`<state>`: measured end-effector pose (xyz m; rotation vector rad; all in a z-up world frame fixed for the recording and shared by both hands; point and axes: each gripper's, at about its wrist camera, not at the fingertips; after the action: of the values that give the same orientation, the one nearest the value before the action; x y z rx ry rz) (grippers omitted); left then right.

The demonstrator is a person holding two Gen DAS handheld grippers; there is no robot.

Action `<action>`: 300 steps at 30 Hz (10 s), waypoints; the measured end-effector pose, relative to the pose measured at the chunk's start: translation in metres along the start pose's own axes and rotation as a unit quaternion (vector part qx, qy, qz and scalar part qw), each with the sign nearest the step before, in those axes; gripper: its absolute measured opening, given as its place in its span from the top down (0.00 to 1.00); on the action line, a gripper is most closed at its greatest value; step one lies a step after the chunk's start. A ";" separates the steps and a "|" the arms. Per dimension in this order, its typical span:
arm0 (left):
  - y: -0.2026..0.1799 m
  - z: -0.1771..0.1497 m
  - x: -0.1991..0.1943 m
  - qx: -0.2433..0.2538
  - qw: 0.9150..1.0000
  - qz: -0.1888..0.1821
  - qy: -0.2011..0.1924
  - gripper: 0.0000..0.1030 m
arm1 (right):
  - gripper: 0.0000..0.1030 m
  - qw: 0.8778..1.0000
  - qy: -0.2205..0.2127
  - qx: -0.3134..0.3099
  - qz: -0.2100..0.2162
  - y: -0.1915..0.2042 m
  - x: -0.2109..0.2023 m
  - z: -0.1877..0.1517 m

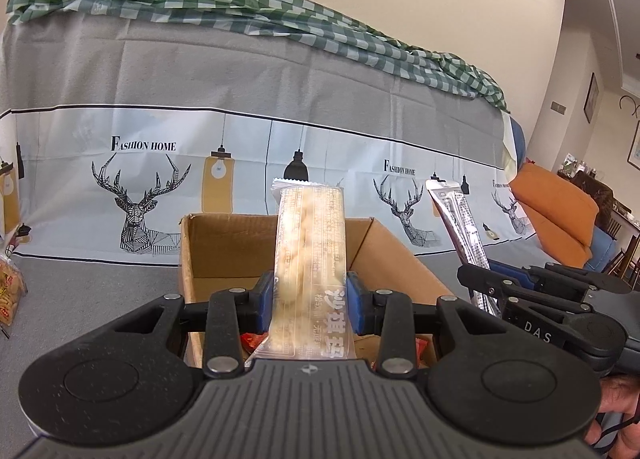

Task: Organize snacks
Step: 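Carry the rice-cracker bar and silver packet over the cardboard box with both tools, then open both tools to drop the cracker bar and silver packet into the box, then move both tools back toward the remaining snacks on the sofa, then position the left tool over the purple candy bar while the right tool approaches the cracker bag, then grasp the purple candy bar with the left tool while the right tool grasps the cracker bag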

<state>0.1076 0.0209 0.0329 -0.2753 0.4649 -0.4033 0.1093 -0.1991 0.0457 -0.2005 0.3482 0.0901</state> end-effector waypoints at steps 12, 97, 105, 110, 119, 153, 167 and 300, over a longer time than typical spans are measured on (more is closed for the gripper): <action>-0.001 0.000 0.001 0.003 1.000 -0.020 0.005 0.61 | 0.81 1.000 -0.014 -0.010 0.007 0.004 -0.004 0.002; 0.226 -0.044 -0.066 -0.177 0.918 0.336 0.112 0.67 | 0.59 0.987 0.109 0.048 0.105 0.215 0.038 0.021; 0.247 -0.047 -0.051 -0.176 0.898 0.383 0.126 0.42 | 0.59 0.985 0.094 0.056 0.133 0.220 0.033 0.023; 0.258 -0.053 -0.029 -0.152 0.893 0.397 0.148 0.41 | 0.59 0.983 0.085 0.056 0.155 0.224 0.030 0.023; 0.276 -0.062 -0.026 -0.166 0.896 0.379 0.161 0.91 | 0.59 0.980 0.068 0.056 0.178 0.226 0.025 0.024; 0.277 -0.076 -0.097 -0.406 0.866 0.269 0.114 0.54 | 0.46 0.926 0.267 0.063 0.260 0.360 0.151 0.049; 0.282 -0.072 -0.099 -0.410 0.867 0.258 0.120 0.54 | 0.74 0.915 0.303 0.012 0.265 0.432 0.215 0.018; 0.241 -0.083 -0.101 -0.304 0.899 0.236 0.212 0.57 | 0.12 0.957 0.105 -0.186 0.197 0.296 -0.049 -0.082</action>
<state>0.0599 0.2641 -0.0838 -0.6684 1.0632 0.1823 -0.0001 0.0703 -0.0663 -0.5154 0.5796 0.5343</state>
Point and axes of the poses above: each gripper's, at about its wrist camera, not at the fingertips, and x roughly the way its jaws point, y to its left, z to its top, and after that the axes turned 11 degrees about -z, right-handed
